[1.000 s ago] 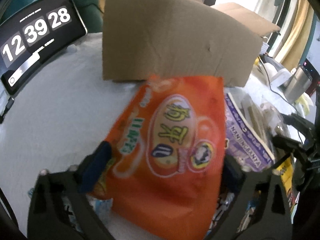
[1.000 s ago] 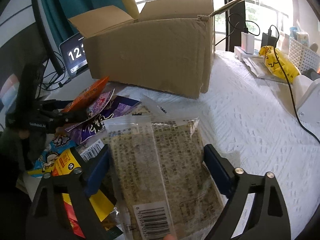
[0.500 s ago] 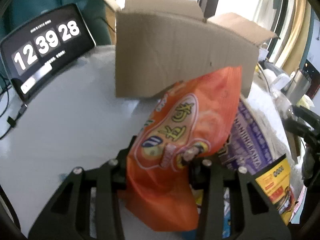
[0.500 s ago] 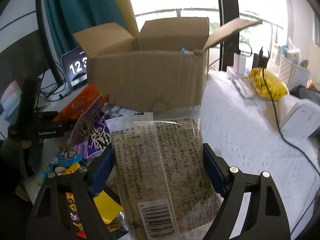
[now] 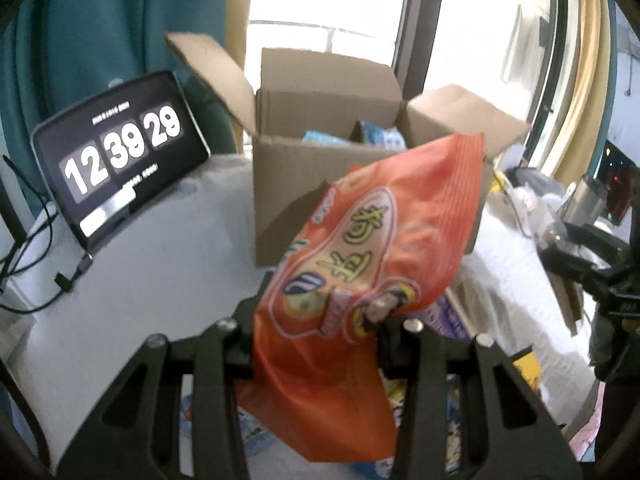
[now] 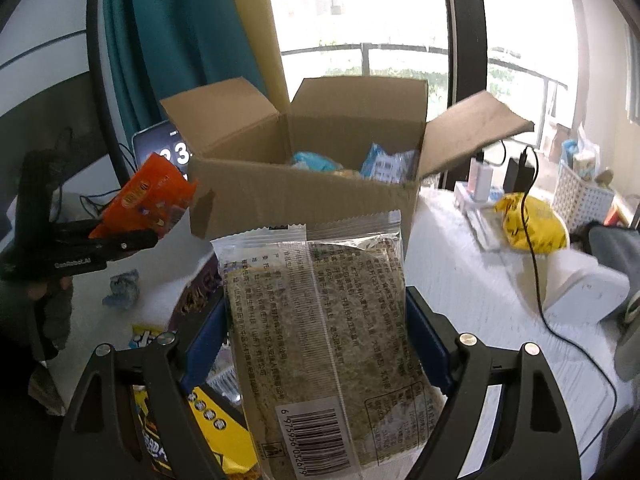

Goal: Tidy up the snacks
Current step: 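Carry both packs over the box and open both tools to drop them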

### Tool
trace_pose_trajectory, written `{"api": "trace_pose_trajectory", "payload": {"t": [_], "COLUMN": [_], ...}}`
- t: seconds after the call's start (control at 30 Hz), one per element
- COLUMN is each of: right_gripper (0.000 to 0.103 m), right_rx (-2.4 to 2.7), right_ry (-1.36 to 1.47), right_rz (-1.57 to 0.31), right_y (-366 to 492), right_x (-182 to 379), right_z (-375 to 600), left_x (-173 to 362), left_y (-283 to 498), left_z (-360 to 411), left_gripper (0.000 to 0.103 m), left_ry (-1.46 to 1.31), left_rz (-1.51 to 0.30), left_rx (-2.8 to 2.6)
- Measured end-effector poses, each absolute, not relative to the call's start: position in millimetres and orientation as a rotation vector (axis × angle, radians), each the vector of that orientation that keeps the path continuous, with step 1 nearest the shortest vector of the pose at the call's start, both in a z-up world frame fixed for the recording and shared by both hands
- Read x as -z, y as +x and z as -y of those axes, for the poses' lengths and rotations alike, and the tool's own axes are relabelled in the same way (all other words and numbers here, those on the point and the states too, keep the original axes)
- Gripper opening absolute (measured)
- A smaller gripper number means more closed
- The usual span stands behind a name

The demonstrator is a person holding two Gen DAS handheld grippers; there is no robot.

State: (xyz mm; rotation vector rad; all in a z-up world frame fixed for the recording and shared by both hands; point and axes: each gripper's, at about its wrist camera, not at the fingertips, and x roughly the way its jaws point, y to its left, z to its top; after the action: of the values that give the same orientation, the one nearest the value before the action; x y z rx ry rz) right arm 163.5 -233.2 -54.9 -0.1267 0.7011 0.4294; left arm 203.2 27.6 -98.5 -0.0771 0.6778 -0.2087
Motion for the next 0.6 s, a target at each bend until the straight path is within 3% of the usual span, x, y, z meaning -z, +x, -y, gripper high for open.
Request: {"api": "trace_pose_trajectory", "payload": {"t": [0.6], "right_gripper": [0.085], "right_rx": [-0.370], "right_ry": [-0.144], "right_rz": [-0.545], "right_y": [204], "right_x": [-9], "right_z": [217], "left_x": [30], "left_y": [225], "left_z": [-30], "left_gripper": [0.042], "left_ry": [-0.025], "left_rz": [-0.489], "left_rx": [0.178]}}
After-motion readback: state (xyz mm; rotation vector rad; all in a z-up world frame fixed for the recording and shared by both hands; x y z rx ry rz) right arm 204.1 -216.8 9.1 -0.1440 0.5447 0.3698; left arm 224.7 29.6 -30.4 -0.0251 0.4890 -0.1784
